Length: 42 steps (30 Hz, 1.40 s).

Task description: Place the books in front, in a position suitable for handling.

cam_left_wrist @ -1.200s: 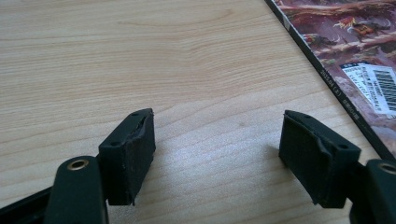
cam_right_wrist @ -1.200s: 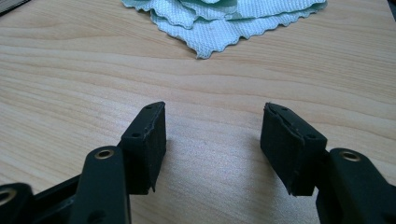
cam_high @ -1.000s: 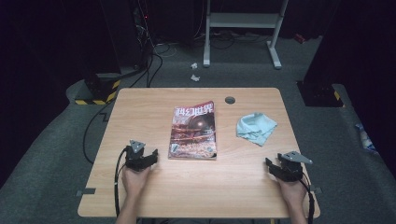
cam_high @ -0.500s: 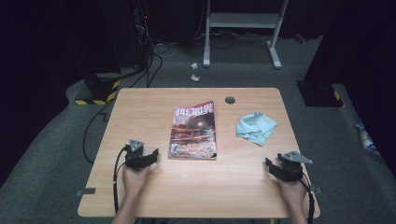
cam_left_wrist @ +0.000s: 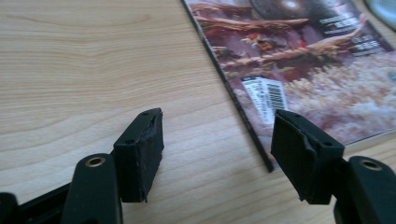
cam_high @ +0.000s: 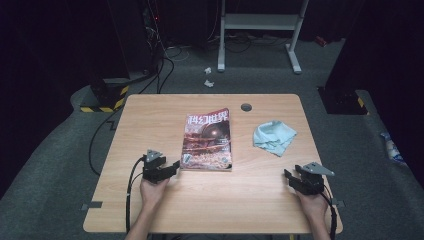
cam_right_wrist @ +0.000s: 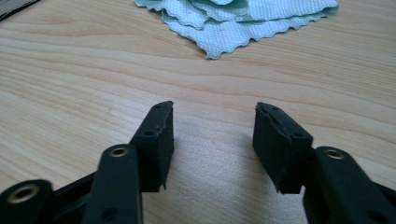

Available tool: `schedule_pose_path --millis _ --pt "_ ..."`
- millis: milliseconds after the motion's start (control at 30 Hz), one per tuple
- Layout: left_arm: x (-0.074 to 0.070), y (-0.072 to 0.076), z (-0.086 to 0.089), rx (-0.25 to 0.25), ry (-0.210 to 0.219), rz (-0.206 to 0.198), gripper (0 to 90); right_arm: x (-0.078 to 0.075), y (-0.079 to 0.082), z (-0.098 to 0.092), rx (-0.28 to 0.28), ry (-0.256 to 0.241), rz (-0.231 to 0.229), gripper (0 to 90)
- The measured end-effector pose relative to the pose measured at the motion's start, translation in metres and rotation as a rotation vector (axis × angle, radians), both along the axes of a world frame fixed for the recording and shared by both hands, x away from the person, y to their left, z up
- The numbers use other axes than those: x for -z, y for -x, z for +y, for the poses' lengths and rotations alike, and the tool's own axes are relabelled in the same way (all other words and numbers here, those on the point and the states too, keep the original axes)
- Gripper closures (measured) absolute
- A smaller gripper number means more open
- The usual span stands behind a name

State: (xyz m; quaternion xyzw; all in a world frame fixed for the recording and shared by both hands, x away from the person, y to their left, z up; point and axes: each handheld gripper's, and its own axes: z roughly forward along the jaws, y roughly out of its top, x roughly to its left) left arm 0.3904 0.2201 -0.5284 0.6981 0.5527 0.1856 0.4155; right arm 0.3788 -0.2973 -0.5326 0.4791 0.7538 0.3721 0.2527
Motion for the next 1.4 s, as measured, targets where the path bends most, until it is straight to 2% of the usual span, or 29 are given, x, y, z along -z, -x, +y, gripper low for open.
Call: schedule_pose_path --millis 100,133,200,300,367,400,500,533,667,700,733,800,867,900,1067,1167,1333,1400 --pt "-0.001 0.000 -0.003 0.013 -0.001 0.002 34.9 -0.001 0.000 0.001 -0.005 -0.002 0.012 52.4" --pt "-0.002 0.000 -0.005 0.012 -0.014 0.010 35.3 -0.002 -0.001 0.002 -0.008 -0.001 0.016 53.5" --pt "-0.006 -0.001 -0.012 0.028 -0.066 0.000 36.1 -0.003 -0.001 0.004 -0.009 0.002 0.026 53.9" --pt "-0.013 -0.003 -0.020 0.046 -0.047 -0.018 36.3 -0.005 -0.002 0.011 -0.038 0.016 0.038 53.5" --pt "-0.014 -0.007 -0.024 0.054 -0.048 -0.013 36.7 -0.010 -0.002 0.019 -0.066 -0.010 0.044 54.6" --pt "-0.014 -0.008 -0.026 0.057 -0.047 -0.012 36.9 -0.013 -0.002 0.025 -0.086 -0.034 0.042 54.8" --pt "-0.012 -0.011 -0.033 0.073 -0.054 0.002 37.5 -0.022 -0.006 0.040 -0.138 -0.052 0.041 56.1" --pt "-0.012 -0.013 -0.036 0.081 -0.064 0.008 37.9 -0.024 -0.007 0.046 -0.151 -0.072 0.047 57.2" --pt "-0.010 -0.016 -0.040 0.070 -0.068 0.020 41.2 -0.029 -0.021 0.071 -0.215 -0.131 0.117 60.1" --pt "-0.009 -0.017 -0.040 0.064 -0.068 0.029 42.1 -0.031 -0.026 0.086 -0.232 -0.135 0.132 60.2" --pt "-0.008 -0.017 -0.040 0.060 -0.067 0.036 42.1 -0.031 -0.026 0.086 -0.232 -0.135 0.132 60.2" --pt "-0.007 -0.018 -0.040 0.062 -0.074 0.050 43.0 -0.033 -0.032 0.103 -0.251 -0.141 0.159 60.1" --pt "-0.006 -0.018 -0.041 0.065 -0.070 0.052 43.3 -0.034 -0.036 0.117 -0.265 -0.139 0.163 60.0" --pt "-0.006 -0.018 -0.041 0.065 -0.068 0.051 43.7 -0.034 -0.040 0.130 -0.274 -0.135 0.158 59.8" --pt "-0.005 -0.019 -0.041 0.077 -0.058 0.054 45.3 -0.032 -0.048 0.150 -0.264 -0.154 0.152 57.3" --pt "-0.005 -0.019 -0.042 0.080 -0.063 0.051 45.6 -0.029 -0.056 0.165 -0.258 -0.163 0.178 57.3" --pt "-0.005 -0.019 -0.043 0.079 -0.063 0.051 45.6 -0.022 -0.062 0.175 -0.257 -0.163 0.217 57.0" --pt "-0.005 -0.018 -0.043 0.086 -0.065 0.051 45.8 -0.016 -0.062 0.181 -0.267 -0.136 0.245 56.9"
